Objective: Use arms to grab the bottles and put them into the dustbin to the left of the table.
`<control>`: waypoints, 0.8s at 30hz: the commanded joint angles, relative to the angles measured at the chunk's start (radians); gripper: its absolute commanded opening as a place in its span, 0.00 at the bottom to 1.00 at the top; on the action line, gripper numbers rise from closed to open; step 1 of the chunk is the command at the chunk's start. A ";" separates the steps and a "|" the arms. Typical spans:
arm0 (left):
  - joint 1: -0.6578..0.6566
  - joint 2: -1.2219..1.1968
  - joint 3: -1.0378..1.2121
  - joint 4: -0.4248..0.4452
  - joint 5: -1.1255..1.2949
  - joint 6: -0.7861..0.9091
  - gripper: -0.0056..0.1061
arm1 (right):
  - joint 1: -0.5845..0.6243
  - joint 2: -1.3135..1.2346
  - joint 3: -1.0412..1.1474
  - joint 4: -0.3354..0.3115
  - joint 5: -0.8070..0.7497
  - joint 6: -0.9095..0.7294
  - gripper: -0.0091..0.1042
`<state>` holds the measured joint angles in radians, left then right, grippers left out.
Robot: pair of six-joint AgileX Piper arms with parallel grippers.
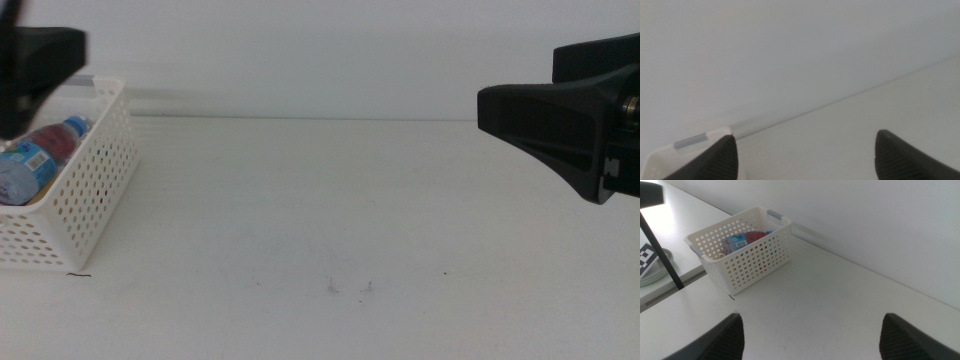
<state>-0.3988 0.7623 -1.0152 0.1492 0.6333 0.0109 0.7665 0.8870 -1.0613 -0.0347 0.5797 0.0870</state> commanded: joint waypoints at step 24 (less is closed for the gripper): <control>0.064 -0.051 0.085 -0.088 -0.065 -0.041 0.89 | -0.013 -0.014 0.099 0.007 -0.159 -0.001 0.90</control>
<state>-0.3384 0.7198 -0.9554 0.1097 0.5979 -0.0232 0.7645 0.8795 -1.0018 -0.0196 0.4834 0.0870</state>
